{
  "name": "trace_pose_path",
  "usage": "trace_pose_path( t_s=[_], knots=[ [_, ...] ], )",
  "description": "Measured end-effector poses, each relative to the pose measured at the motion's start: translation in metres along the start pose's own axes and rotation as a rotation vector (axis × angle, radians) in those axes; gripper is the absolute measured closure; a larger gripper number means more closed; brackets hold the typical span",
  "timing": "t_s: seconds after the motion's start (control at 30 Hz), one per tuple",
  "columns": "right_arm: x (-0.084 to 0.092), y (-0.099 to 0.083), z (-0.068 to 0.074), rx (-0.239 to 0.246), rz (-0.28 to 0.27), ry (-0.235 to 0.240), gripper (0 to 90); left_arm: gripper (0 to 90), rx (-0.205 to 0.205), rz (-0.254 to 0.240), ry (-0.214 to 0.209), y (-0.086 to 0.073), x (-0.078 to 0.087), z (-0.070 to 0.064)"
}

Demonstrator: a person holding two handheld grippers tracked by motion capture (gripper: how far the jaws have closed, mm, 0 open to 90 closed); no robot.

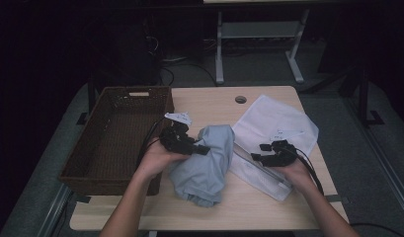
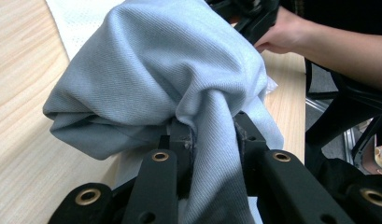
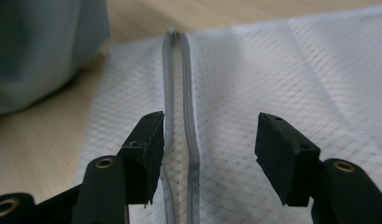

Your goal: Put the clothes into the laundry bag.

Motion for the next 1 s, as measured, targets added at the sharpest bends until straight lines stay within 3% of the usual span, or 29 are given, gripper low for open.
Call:
trace_pose_path(
  t_s=[0.23, 0.37, 0.63, 0.77, 1.0],
  knots=[
    [-0.009, -0.009, -0.002, 0.039, 0.043, -0.039, 42.3, 73.5, -0.001, 0.008, -0.002, -0.001, -0.003, -0.001],
    [-0.014, -0.013, -0.005, 0.059, 0.07, -0.055, 47.9, 73.5, -0.001, 0.005, 0.0, -0.001, -0.002, -0.003],
    [-0.012, -0.013, -0.013, 0.047, 0.053, -0.081, 71.9, 73.5, -0.005, 0.002, -0.007, 0.0, -0.002, -0.004],
    [-0.011, -0.014, -0.012, 0.063, 0.048, -0.086, 85.0, 73.5, -0.004, 0.002, -0.006, 0.0, -0.002, -0.005],
    [-0.005, -0.007, -0.011, 0.063, 0.019, -0.062, 88.1, 73.5, 0.0, -0.001, -0.007, -0.001, -0.002, -0.006]
  ],
)
Point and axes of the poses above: each handheld gripper's, and its own axes: x roughly backward along the jaws, y roughly out of its top, z roughly to its left, the point moved 8 cm from there along -x, roughly forward along the jaws, and after that the axes turned 12 degrees about -x, right-handed, at the moved point
